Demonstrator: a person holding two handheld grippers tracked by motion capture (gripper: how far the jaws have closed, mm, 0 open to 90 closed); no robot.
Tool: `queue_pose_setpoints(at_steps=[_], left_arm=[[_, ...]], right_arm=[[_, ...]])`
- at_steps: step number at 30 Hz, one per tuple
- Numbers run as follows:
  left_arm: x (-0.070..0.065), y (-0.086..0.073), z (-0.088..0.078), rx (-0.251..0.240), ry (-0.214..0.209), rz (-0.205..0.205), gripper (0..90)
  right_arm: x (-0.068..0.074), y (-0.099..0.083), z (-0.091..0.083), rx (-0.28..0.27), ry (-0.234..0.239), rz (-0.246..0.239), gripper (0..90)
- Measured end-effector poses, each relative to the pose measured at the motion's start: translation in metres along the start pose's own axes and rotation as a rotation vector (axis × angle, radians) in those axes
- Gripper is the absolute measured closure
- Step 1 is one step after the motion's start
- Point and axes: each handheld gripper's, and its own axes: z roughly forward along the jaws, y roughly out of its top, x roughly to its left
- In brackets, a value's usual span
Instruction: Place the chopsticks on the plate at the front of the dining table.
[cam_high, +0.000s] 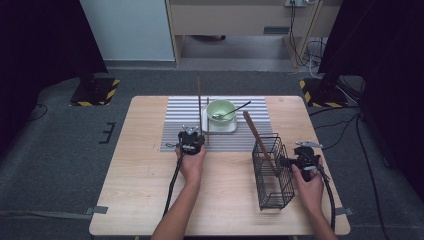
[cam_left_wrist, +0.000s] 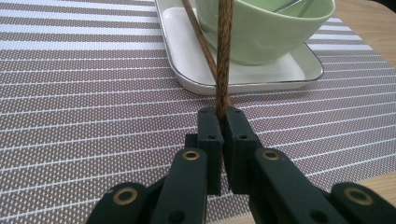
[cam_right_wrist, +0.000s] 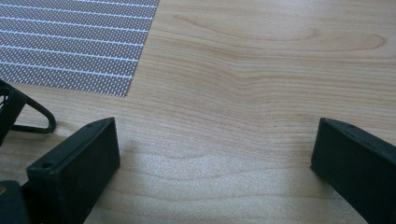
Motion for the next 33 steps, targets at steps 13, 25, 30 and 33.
queue_pose_setpoints(at_steps=[13,25,30,33], left_arm=[[0.0028,-0.0020,0.0004,0.004,-0.004,-0.020,85.8],[0.0045,-0.0029,0.0022,0.007,-0.005,-0.024,85.9],[0.0060,-0.0032,0.0010,0.003,-0.001,-0.022,85.9],[0.0064,-0.0035,0.0007,-0.001,0.000,-0.023,85.8]], right_arm=[[0.0000,0.0000,0.0001,0.000,0.001,-0.001,1.2],[-0.0003,0.0002,0.0002,0.001,0.003,-0.006,1.0],[-0.0003,0.0002,0.0002,0.001,0.003,-0.006,1.0],[-0.0003,0.0002,0.0002,0.001,0.003,-0.006,1.0]])
